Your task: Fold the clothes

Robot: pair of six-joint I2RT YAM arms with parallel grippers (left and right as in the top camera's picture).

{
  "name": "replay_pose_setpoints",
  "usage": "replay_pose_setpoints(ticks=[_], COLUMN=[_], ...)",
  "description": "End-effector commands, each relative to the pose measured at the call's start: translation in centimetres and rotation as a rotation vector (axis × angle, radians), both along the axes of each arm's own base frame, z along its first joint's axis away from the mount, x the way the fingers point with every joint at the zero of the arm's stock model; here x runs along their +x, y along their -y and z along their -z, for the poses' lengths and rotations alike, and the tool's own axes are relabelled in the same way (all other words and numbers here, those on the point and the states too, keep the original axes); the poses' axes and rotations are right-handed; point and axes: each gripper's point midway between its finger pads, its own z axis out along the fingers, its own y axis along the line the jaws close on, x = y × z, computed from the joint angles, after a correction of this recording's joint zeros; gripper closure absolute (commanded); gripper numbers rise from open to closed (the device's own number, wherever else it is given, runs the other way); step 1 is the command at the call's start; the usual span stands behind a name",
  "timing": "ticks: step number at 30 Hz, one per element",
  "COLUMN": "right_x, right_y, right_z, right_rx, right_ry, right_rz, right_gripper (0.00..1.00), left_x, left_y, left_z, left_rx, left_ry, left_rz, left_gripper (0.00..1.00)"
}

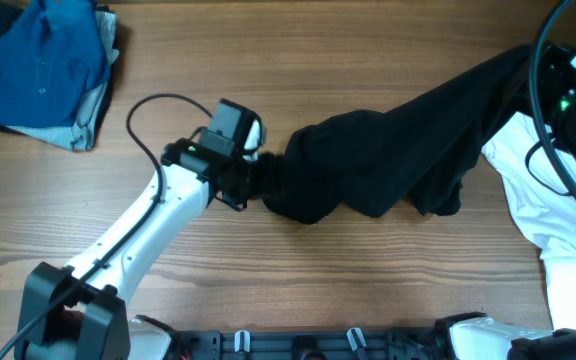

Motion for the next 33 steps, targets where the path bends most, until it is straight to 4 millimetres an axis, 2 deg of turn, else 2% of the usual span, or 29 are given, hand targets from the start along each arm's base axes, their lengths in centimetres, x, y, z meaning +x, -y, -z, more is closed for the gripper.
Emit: replay_pose_setpoints(ticks=[1, 3, 7, 11, 13, 17, 25, 28, 31, 33], right_x=[0.4, 0.4, 0.4, 0.4, 0.4, 0.4, 0.2, 0.0, -0.1, -0.2], right_y=[-0.6, -0.8, -1.0, -1.7, -2.0, -2.1, -2.2, -2.3, -2.7, -2.7], right_z=[-0.3, -0.2, -0.2, -0.1, -0.1, 0.0, 0.2, 0.5, 0.6, 0.8], right_rx=[0.015, 0.022, 0.026, 0.041, 0.047, 0.045, 0.037, 0.040, 0.046, 0.044], right_ry=[0.009, 0.007, 0.005, 0.000, -0.004, -0.005, -0.019, -0.032, -0.041, -0.049], right_rz=[-0.031, -0.043, -0.054, -0.092, -0.112, -0.118, -0.131, -0.143, -0.168, -0.169], right_gripper=[0.96, 0.96, 0.96, 0.96, 0.96, 0.96, 0.96, 0.96, 0.96, 0.96], left_x=[-1.6, -2.4, -2.5, -1.2, -0.6, 0.5, 1.5, 2.4, 3.0, 3.0], left_y=[-2.1, -2.5, -2.5, -2.0, -1.7, -1.1, -1.7, -1.4, -1.0, -0.9], left_z=[2.1, 2.9, 4.3, 5.8, 6.8, 8.6, 11.0, 11.2, 11.2, 11.2], left_rx=[0.175, 0.204, 0.222, 0.222, 0.221, 0.216, 0.273, 0.265, 0.250, 0.243], left_ry=[-0.042, -0.081, -0.120, -0.100, -0.099, -0.086, -0.075, -0.043, -0.022, -0.020], left_rz=[-0.001, 0.005, 0.001, 0.005, 0.005, 0.007, -0.005, -0.012, -0.017, -0.018], left_gripper=[0.32, 0.28, 0.25, 0.26, 0.32, 0.35, 0.28, 0.41, 0.62, 0.80])
